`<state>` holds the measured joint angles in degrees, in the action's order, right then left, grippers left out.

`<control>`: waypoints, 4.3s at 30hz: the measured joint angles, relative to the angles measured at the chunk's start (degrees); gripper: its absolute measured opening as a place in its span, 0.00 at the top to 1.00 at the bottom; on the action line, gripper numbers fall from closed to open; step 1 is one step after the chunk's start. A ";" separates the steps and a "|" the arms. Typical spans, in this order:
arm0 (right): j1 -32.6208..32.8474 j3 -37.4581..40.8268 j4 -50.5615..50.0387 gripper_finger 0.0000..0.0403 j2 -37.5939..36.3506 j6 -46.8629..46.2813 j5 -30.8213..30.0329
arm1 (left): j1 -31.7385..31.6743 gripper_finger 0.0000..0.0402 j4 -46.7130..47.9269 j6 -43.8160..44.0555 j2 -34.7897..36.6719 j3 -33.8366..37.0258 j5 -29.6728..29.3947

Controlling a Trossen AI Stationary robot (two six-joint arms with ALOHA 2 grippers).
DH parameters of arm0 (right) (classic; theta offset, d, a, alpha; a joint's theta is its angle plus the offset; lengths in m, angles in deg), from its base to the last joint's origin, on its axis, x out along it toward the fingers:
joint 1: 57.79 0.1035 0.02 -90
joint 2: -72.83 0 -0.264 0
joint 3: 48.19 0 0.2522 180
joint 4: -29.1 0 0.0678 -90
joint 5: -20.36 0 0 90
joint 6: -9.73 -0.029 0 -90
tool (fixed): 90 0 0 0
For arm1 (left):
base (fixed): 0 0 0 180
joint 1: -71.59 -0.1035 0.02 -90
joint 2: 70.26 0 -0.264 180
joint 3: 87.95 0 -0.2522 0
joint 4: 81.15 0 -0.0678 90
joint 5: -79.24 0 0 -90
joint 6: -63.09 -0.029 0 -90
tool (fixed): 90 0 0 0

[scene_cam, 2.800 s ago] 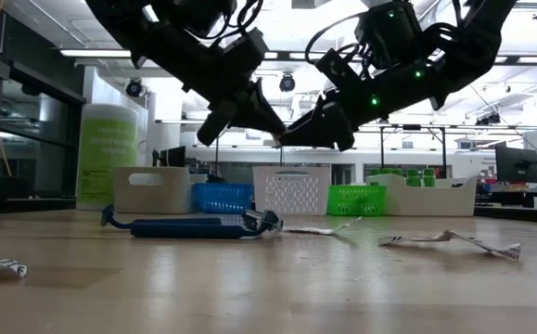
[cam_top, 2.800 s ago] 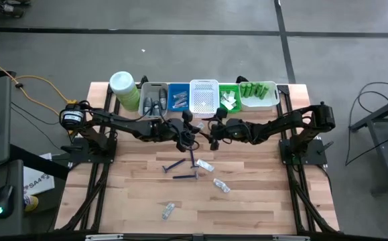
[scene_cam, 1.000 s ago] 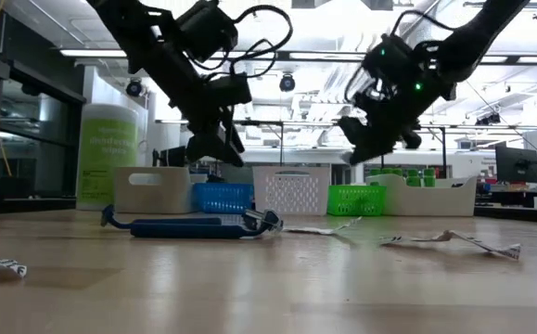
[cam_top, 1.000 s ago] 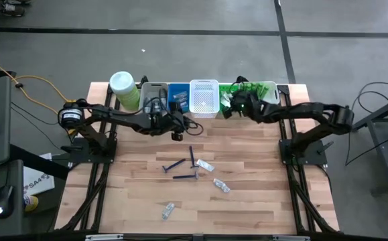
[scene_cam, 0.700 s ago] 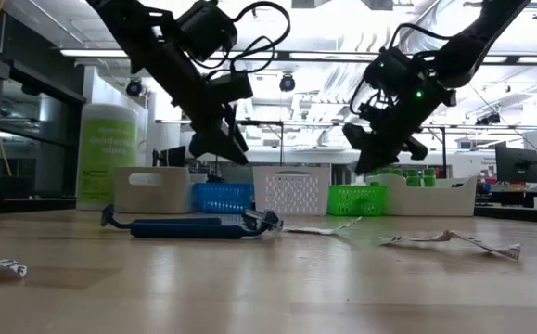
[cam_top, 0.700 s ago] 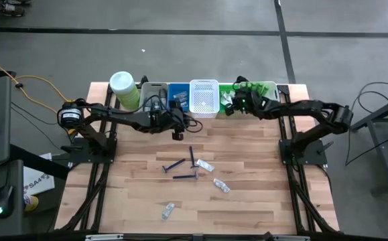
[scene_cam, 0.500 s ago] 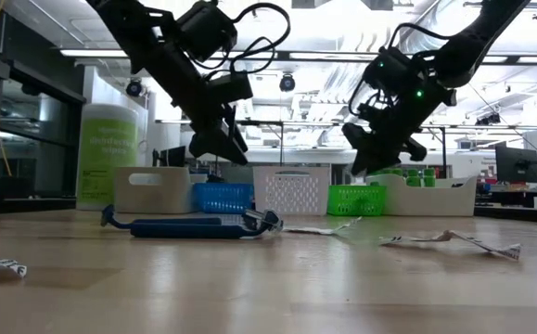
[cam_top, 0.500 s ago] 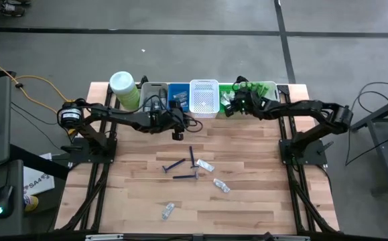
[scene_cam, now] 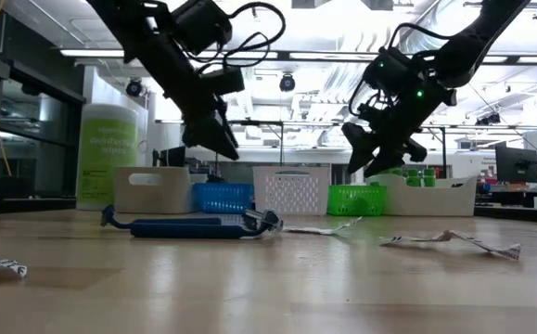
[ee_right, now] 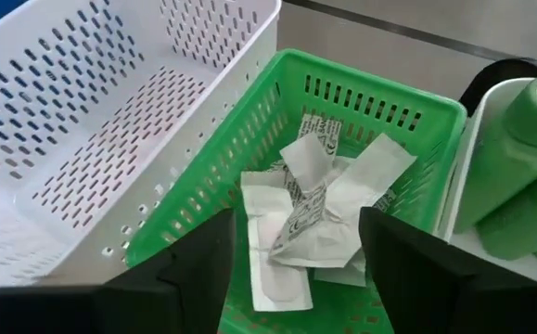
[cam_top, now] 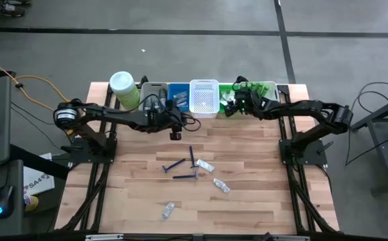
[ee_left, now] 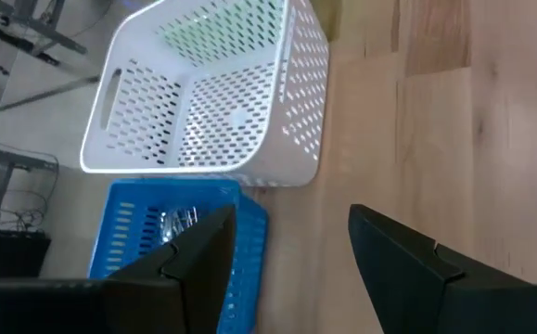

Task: Pick & Place Travel size toiletries
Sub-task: Put the bottom white bandage pack into the green bin

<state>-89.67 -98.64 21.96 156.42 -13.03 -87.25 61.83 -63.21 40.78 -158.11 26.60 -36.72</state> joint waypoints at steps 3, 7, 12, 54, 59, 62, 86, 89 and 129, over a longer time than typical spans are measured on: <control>0.00 0.00 -0.41 0.45 -0.48 0.47 2.09 | 0.03 0.48 5.46 3.03 2.62 0.12 0.06; 1.35 0.00 -0.83 0.47 -2.38 2.75 5.84 | 0.98 0.48 12.37 8.26 6.32 0.03 1.56; 5.95 0.00 -3.68 0.50 -5.66 6.15 5.81 | 5.87 0.48 20.29 12.19 9.38 0.04 4.40; 50.67 0.00 -17.02 0.52 -8.72 -14.78 -12.72 | 47.50 0.27 0.45 21.30 -5.89 -0.02 24.95; 51.15 0.00 -17.00 0.52 -8.72 -14.78 -12.72 | 49.59 0.29 -4.68 21.18 -9.92 -0.06 21.61; 51.12 0.00 -16.99 0.52 -8.72 -14.71 -12.65 | 50.42 0.30 -4.50 21.43 -11.60 0.01 21.14; 51.12 0.00 -17.10 0.52 -8.70 -14.54 -12.31 | 50.29 0.41 -8.98 28.22 -18.50 -0.30 21.16; 51.12 0.00 -17.11 0.52 -8.70 -14.54 -12.32 | 50.29 0.43 -7.84 28.70 -19.29 -0.27 21.05; 53.12 0.09 -1.81 0.52 0.32 2.83 -12.36 | 45.35 1.00 -10.04 35.06 -15.29 0.12 -23.00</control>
<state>-36.55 -98.55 20.16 156.74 -10.19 -99.61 107.18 -73.25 75.85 -173.40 26.72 -59.71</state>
